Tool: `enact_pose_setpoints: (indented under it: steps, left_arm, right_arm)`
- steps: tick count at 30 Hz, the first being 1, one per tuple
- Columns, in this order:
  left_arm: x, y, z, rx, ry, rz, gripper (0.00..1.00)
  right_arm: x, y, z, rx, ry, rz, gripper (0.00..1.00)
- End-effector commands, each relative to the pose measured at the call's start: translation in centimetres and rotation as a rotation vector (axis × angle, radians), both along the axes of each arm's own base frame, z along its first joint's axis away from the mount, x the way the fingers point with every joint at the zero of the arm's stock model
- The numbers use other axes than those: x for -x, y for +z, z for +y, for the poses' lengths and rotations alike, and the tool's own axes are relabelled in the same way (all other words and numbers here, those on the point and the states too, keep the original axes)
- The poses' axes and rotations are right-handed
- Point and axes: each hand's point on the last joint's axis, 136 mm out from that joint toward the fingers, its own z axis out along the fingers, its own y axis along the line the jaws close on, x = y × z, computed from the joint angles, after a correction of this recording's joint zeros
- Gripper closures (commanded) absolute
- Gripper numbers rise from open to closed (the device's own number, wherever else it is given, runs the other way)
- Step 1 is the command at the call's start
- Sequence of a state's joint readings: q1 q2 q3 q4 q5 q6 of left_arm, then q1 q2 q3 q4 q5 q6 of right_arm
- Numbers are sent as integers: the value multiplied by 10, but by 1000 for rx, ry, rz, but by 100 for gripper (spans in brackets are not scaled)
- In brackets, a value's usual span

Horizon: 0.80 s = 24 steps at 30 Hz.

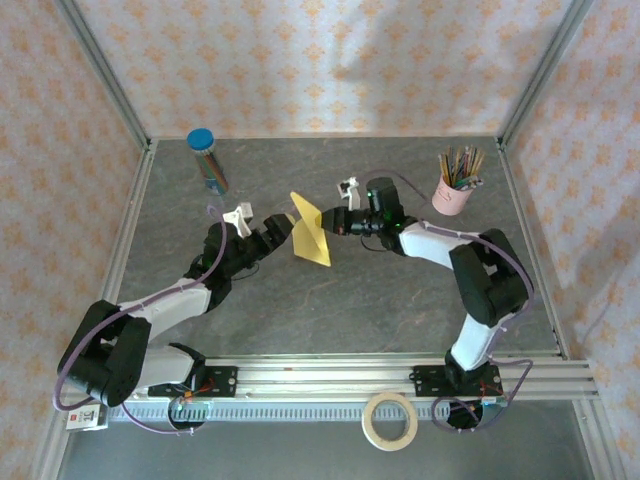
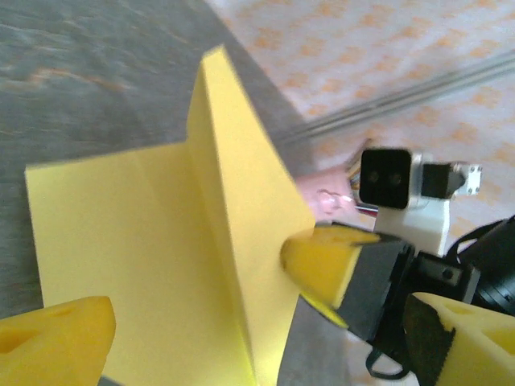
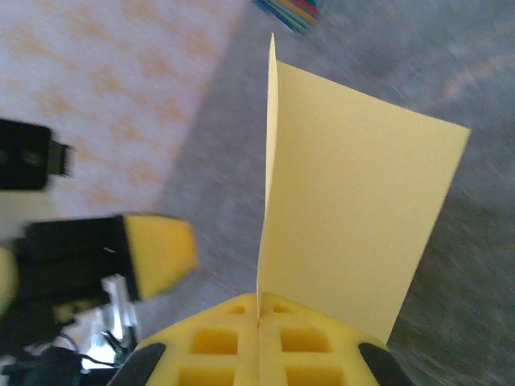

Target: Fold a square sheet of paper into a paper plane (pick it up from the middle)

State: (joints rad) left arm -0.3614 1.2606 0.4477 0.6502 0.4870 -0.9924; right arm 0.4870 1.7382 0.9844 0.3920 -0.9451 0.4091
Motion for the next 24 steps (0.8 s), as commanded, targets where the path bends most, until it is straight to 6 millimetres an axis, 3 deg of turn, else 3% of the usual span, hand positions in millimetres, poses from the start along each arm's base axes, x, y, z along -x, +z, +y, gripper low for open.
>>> enact_pose_setpoints:
  steps: [1, 8, 11, 24]
  left_arm:
    - [9, 42, -21, 100, -90, -128, 10]
    - [12, 65, -34, 157, -159, -208, 24]
    - [17, 75, -43, 179, -204, -247, 30]
    - [14, 73, -59, 173, -258, -250, 50]
  right_arm:
    - [5, 46, 5, -144, 35, -28, 97]
    - [21, 87, 10, -270, 117, 10, 96]
    - [23, 91, 10, -281, 128, 31, 96]
    - [29, 97, 12, -325, 169, 90, 96]
